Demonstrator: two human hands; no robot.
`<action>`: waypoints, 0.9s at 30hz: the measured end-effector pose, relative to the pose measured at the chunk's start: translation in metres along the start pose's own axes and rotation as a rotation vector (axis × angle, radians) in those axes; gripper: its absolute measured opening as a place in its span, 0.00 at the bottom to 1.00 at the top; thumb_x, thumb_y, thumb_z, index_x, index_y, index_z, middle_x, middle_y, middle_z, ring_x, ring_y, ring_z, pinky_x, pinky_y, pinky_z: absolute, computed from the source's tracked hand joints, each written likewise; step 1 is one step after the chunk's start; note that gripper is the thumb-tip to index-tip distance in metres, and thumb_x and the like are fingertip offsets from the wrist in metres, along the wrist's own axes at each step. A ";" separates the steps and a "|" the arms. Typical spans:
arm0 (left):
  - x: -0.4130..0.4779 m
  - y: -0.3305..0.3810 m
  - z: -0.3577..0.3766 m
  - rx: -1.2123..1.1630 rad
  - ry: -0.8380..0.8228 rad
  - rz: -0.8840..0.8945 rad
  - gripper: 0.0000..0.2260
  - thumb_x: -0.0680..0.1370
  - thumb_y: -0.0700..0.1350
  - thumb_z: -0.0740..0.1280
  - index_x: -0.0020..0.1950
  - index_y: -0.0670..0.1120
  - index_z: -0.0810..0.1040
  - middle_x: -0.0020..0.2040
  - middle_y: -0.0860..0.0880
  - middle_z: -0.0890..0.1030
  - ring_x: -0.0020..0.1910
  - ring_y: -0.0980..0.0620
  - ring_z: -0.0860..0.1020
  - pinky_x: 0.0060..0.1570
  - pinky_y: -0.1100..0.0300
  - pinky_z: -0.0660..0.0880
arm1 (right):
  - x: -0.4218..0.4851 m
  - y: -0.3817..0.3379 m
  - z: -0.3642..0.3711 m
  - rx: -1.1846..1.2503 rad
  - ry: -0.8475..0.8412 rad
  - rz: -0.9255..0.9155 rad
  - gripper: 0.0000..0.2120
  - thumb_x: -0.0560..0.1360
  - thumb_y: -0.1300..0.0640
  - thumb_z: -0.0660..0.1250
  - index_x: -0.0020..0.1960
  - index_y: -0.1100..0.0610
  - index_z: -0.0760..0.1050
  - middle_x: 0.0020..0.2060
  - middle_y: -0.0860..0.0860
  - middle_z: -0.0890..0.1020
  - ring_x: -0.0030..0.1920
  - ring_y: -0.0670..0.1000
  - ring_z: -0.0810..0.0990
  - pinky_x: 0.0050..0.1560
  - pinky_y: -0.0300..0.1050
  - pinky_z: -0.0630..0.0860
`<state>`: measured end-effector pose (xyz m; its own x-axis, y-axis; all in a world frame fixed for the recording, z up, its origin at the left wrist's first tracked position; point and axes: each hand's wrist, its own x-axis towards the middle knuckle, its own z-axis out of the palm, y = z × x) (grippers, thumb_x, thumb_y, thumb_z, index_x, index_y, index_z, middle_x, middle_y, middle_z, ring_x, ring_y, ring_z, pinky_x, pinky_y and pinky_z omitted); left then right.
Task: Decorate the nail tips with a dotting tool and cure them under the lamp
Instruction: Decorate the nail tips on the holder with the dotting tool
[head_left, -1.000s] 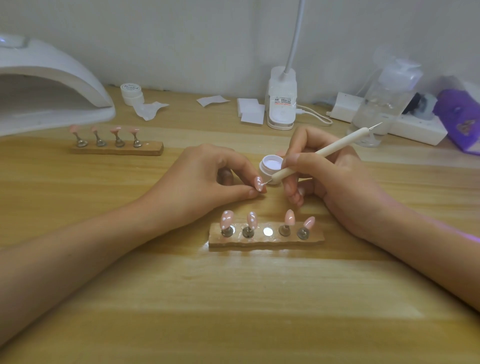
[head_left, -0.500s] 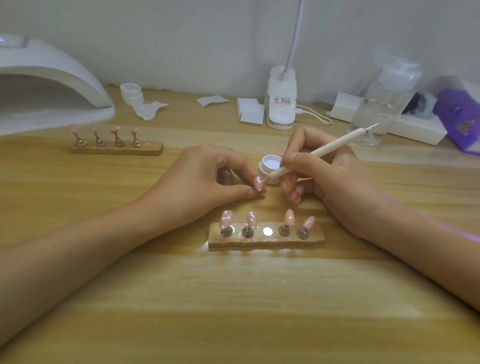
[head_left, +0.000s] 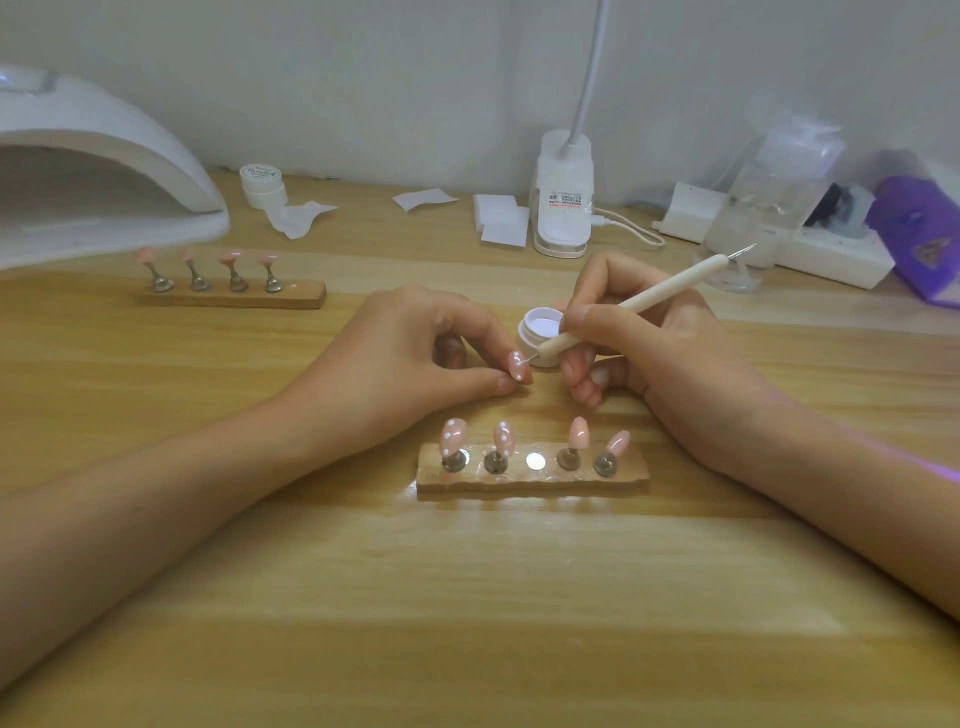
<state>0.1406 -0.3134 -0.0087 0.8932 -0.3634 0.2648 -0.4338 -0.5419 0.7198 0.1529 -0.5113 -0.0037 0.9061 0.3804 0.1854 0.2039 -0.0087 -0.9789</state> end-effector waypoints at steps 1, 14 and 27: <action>0.000 0.000 0.000 0.001 0.001 -0.001 0.04 0.71 0.43 0.77 0.41 0.52 0.85 0.27 0.65 0.76 0.25 0.63 0.71 0.30 0.75 0.64 | 0.000 0.000 0.000 0.000 0.001 0.000 0.10 0.73 0.62 0.65 0.33 0.53 0.72 0.27 0.55 0.77 0.26 0.51 0.75 0.27 0.39 0.73; 0.000 -0.001 0.000 -0.002 0.001 0.017 0.05 0.71 0.42 0.77 0.40 0.52 0.85 0.29 0.67 0.76 0.26 0.63 0.71 0.30 0.76 0.64 | -0.001 -0.001 -0.001 0.065 -0.005 -0.051 0.11 0.74 0.62 0.64 0.34 0.53 0.72 0.27 0.54 0.78 0.27 0.50 0.75 0.28 0.39 0.72; -0.001 -0.004 0.000 -0.036 -0.005 0.052 0.08 0.70 0.42 0.77 0.38 0.55 0.84 0.36 0.63 0.79 0.29 0.59 0.71 0.33 0.74 0.65 | -0.001 0.000 -0.001 0.059 -0.001 -0.056 0.11 0.74 0.62 0.64 0.34 0.52 0.72 0.27 0.55 0.77 0.27 0.50 0.75 0.28 0.39 0.72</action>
<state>0.1415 -0.3109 -0.0118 0.8689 -0.3943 0.2994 -0.4752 -0.4945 0.7278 0.1528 -0.5127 -0.0036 0.8935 0.3795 0.2400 0.2320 0.0676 -0.9704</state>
